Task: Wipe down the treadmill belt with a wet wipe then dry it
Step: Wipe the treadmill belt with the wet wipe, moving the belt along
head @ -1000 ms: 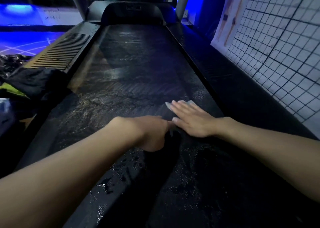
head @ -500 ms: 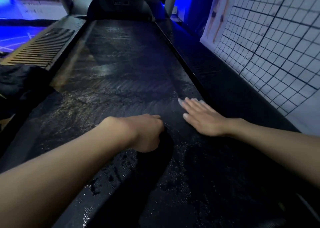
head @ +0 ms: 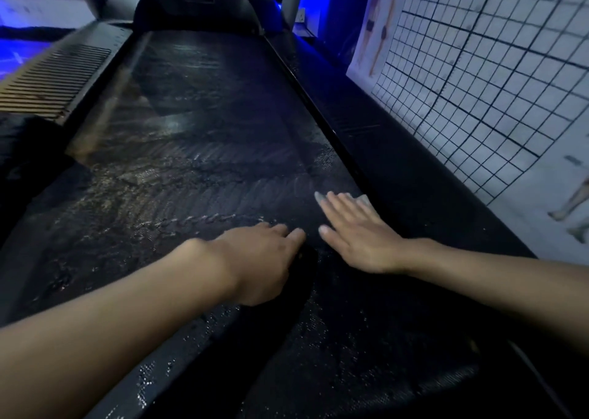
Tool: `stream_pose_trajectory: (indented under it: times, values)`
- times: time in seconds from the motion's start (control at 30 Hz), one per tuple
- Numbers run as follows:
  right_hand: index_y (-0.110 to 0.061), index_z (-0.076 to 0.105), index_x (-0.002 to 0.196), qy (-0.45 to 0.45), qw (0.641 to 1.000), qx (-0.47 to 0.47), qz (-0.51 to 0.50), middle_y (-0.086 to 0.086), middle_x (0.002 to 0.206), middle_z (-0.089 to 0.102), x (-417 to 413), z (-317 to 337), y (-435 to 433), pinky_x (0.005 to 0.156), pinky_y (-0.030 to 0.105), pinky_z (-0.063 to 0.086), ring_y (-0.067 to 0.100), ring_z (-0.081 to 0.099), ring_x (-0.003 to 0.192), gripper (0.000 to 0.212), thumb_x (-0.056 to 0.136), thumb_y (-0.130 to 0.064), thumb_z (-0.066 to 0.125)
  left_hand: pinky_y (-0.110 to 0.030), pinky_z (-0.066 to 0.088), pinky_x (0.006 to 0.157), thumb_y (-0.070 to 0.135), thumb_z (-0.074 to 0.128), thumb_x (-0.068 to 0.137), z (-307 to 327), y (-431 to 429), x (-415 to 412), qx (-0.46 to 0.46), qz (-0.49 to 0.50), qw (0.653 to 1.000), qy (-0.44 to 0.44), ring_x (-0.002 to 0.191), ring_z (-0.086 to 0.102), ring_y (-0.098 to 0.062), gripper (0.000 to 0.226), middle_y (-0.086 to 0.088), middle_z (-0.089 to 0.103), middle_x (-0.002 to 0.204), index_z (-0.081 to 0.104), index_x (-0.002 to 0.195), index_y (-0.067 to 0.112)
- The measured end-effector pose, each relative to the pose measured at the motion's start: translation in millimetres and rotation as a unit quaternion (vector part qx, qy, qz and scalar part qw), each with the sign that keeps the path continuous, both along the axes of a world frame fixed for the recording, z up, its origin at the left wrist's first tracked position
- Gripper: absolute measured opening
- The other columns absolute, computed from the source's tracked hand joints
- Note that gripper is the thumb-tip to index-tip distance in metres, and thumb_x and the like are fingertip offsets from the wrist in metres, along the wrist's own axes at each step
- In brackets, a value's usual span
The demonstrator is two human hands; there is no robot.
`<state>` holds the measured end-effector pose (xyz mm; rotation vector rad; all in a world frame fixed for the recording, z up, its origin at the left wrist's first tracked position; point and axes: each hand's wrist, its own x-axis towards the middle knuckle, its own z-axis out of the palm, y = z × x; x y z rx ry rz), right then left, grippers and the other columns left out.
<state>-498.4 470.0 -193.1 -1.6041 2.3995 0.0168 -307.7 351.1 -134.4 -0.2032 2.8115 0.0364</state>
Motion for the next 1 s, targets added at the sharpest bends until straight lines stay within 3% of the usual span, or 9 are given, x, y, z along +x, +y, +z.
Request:
stream_pose_trajectory:
  times: [0.07, 0.13, 0.33, 0.47, 0.6, 0.73, 0.8, 0.9, 1.0]
  values:
    - [-0.033, -0.02, 0.155, -0.01, 1.0, 0.001, 0.029, -0.005, 0.165, -0.019, -3.5, 3.5, 1.4, 0.121, 0.035, -0.015, 0.011, -0.024, 0.148, 0.063, 0.102, -0.054, 0.006, -0.044, 0.031, 0.114, 0.035, 0.035, 0.099, -4.1, 2.5, 11.4, -0.009, 0.002, 1.0, -0.003, 0.141, 0.027, -0.029, 0.05, -0.01, 0.026, 0.152, 0.029, 0.145, 0.017]
    - [-0.033, -0.02, 0.154, -0.001, 1.0, 0.005, 0.006, -0.003, 0.165, -0.018, -7.9, 5.6, -8.9, 0.12, 0.034, -0.015, 0.011, -0.022, 0.149, 0.061, 0.103, -0.053, 0.006, -0.042, 0.03, 0.113, 0.041, 0.03, 0.1, -8.6, 4.6, 20.6, -0.026, -0.015, 0.999, 0.033, 0.142, 0.021, -0.024, 0.055, -0.006, 0.019, 0.155, 0.024, 0.15, 0.02]
    - [-0.039, -0.023, 0.152, -0.011, 0.991, 0.0, 0.135, -0.011, 0.163, -0.018, 11.4, 7.3, 5.6, 0.12, 0.031, -0.017, 0.006, -0.023, 0.148, 0.06, 0.102, -0.052, 0.008, -0.04, 0.032, 0.112, 0.049, 0.023, 0.098, -8.6, 11.5, 32.7, 0.014, -0.019, 0.997, 0.069, 0.141, 0.028, -0.019, 0.052, 0.0, 0.03, 0.151, 0.034, 0.142, 0.021]
    - [-0.032, -0.019, 0.156, 0.023, 0.998, 0.008, 0.064, -0.003, 0.166, -0.015, 0.8, 12.0, -17.9, 0.122, 0.038, -0.014, 0.011, -0.021, 0.15, 0.063, 0.103, -0.051, 0.01, -0.039, 0.038, 0.106, 0.053, 0.01, 0.091, -6.8, 12.9, 40.1, -0.014, -0.04, 0.996, 0.078, 0.131, 0.032, -0.018, 0.065, 0.003, 0.031, 0.143, 0.041, 0.14, 0.024]
    - [-0.036, -0.019, 0.155, -0.002, 0.982, -0.002, 0.186, -0.014, 0.162, -0.02, 23.0, 8.8, 3.0, 0.12, 0.032, -0.017, 0.003, -0.025, 0.147, 0.061, 0.104, -0.051, 0.012, -0.041, 0.039, 0.105, 0.049, 0.021, 0.098, -6.8, 14.5, 43.2, 0.012, -0.038, 0.997, 0.071, 0.127, 0.039, -0.017, 0.049, 0.004, 0.042, 0.136, 0.041, 0.134, 0.023]
    - [-0.038, -0.022, 0.151, 0.015, 0.995, 0.005, 0.102, -0.006, 0.166, -0.013, 4.9, 11.7, -25.3, 0.123, 0.039, -0.011, 0.009, -0.02, 0.15, 0.06, 0.101, -0.055, 0.007, -0.04, 0.042, 0.102, 0.053, 0.004, 0.089, -9.6, 6.9, 50.4, 0.026, -0.043, 0.994, 0.101, 0.124, 0.04, -0.018, 0.068, 0.003, 0.041, 0.135, 0.054, 0.128, 0.029]
    - [-0.038, -0.023, 0.152, 0.024, 0.989, -0.002, 0.146, -0.007, 0.166, -0.015, 20.4, 10.0, -22.1, 0.122, 0.039, -0.013, 0.008, -0.022, 0.149, 0.067, 0.095, -0.063, 0.001, -0.04, 0.042, 0.101, 0.055, 0.002, 0.087, -11.9, 3.4, 55.2, 0.012, -0.042, 0.993, 0.106, 0.118, 0.041, -0.019, 0.069, 0.002, 0.04, 0.131, 0.05, 0.132, 0.034]
    - [-0.04, -0.021, 0.152, -0.021, 0.973, -0.007, 0.228, -0.016, 0.162, -0.02, 35.5, 10.4, -8.1, 0.12, 0.03, -0.018, -0.001, -0.026, 0.146, 0.058, 0.104, -0.051, 0.008, -0.039, 0.04, 0.103, 0.057, 0.002, 0.087, -13.5, 2.5, 60.7, 0.001, -0.04, 0.995, 0.093, 0.12, 0.041, -0.019, 0.068, 0.003, 0.04, 0.133, 0.037, 0.141, 0.037]
    - [-0.037, -0.016, 0.156, 0.007, 0.988, -0.01, 0.156, -0.01, 0.166, -0.014, 18.6, 11.6, -33.6, 0.122, 0.037, -0.012, 0.004, -0.021, 0.149, 0.059, 0.102, -0.053, 0.002, -0.038, 0.04, 0.105, 0.056, 0.005, 0.087, -11.3, 4.6, 64.9, 0.002, -0.04, 0.994, 0.099, 0.127, 0.041, -0.02, 0.068, 0.002, 0.043, 0.138, 0.04, 0.14, 0.032]
